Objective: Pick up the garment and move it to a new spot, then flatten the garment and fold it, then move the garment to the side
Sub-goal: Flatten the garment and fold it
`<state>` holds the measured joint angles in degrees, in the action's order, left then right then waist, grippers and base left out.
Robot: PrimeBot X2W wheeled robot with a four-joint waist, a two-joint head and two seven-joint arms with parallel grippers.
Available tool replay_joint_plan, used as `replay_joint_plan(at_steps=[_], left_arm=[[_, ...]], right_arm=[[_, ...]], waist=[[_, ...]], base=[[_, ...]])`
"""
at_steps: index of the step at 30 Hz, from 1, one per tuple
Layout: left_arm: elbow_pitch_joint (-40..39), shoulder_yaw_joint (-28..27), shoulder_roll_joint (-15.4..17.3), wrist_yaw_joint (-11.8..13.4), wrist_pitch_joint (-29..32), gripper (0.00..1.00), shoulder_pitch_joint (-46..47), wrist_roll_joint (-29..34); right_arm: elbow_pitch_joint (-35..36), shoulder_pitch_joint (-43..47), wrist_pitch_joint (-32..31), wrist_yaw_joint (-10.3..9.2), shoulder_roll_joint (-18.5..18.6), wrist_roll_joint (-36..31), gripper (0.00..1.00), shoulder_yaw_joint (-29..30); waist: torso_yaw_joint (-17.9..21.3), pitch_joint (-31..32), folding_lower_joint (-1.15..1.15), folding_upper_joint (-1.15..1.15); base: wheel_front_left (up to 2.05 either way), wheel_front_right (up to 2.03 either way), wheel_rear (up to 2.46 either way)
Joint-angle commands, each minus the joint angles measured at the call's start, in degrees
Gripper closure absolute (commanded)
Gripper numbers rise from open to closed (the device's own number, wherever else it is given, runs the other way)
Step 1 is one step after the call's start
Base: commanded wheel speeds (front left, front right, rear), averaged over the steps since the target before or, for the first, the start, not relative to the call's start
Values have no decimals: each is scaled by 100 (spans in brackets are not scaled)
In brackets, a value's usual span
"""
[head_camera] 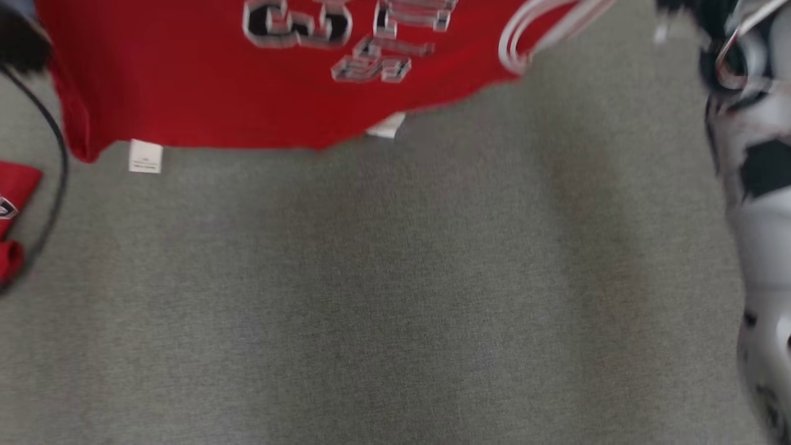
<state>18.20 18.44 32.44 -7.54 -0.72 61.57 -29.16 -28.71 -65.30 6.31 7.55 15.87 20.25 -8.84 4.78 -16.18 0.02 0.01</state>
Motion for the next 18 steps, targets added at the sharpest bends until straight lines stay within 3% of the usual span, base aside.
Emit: replay_joint_plan(at_steps=[1,6,10,18], left_arm=[[116,168,65,14,110,100,593,-146],[581,652,116,14,377,100,2335,-340],[1062,964,-36,14,355,100,3413,-545],[2047,1507,-155,14,85,100,4817,-863]], right_arm=[[-157,-566,-123,-14,-44,47,100,15],[-676,-2155,-371,-14,-151,201,100,83],[-1048,-3222,-383,-14,-154,158,100,118],[-1795,-4640,-282,-14,-100,-232,100,65]], waist=[[299,-1143,-2,-1],[406,-1718,-2,-1],[446,-1950,-2,-1],[504,-2104,-2,-1]], base=[[0,0,0],[0,0,0],[0,0,0],[0,0,0]])
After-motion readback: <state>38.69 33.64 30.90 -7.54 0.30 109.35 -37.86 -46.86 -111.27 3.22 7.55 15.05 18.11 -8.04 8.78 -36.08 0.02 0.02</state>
